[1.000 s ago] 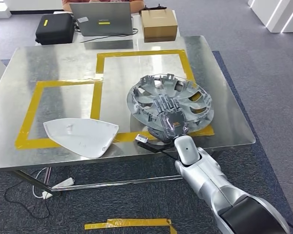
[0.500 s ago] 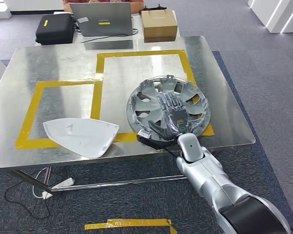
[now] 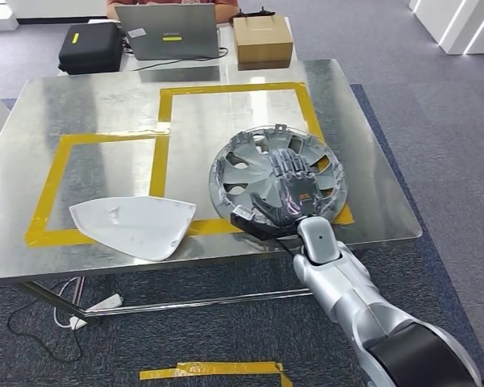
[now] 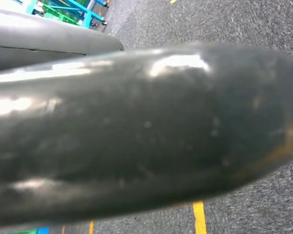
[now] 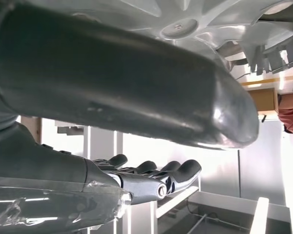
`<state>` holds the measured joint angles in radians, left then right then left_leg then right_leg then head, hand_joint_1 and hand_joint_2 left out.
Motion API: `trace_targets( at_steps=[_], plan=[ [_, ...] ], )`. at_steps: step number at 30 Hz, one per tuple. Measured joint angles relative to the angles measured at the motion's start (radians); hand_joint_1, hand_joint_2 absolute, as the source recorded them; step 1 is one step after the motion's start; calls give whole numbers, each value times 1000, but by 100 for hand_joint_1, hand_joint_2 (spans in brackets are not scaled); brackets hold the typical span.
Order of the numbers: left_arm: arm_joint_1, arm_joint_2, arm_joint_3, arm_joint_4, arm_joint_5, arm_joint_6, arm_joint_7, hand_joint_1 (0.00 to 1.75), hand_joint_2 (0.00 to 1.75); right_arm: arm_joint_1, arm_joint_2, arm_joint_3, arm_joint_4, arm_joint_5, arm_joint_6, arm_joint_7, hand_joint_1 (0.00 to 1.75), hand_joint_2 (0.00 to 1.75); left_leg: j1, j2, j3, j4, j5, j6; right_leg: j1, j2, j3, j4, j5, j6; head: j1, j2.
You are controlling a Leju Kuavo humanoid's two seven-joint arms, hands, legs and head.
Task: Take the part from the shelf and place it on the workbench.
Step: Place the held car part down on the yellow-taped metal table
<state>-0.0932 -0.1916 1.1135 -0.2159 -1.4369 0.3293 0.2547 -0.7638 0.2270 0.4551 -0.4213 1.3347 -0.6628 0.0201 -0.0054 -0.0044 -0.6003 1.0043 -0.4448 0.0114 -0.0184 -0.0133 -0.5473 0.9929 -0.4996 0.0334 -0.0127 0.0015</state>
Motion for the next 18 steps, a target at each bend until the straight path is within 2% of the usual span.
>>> trace_targets(
  at_steps=[11, 18],
  plan=[
    [0, -2, 0, 0, 1, 6, 2, 0, 0, -3, 0, -28, -21, 6, -8, 30, 0, 0, 0, 0, 0, 0, 0, 0, 0, 0, 0, 0, 0, 0, 0, 0],
    [0, -3, 0, 0, 3, 2, 2, 0, 0, -5, 0, -29, -28, 73, -15, 80, 0, 0, -1, 0, 0, 0, 0, 0, -1, 0, 0, 0, 0, 0, 0, 0]
  ],
)
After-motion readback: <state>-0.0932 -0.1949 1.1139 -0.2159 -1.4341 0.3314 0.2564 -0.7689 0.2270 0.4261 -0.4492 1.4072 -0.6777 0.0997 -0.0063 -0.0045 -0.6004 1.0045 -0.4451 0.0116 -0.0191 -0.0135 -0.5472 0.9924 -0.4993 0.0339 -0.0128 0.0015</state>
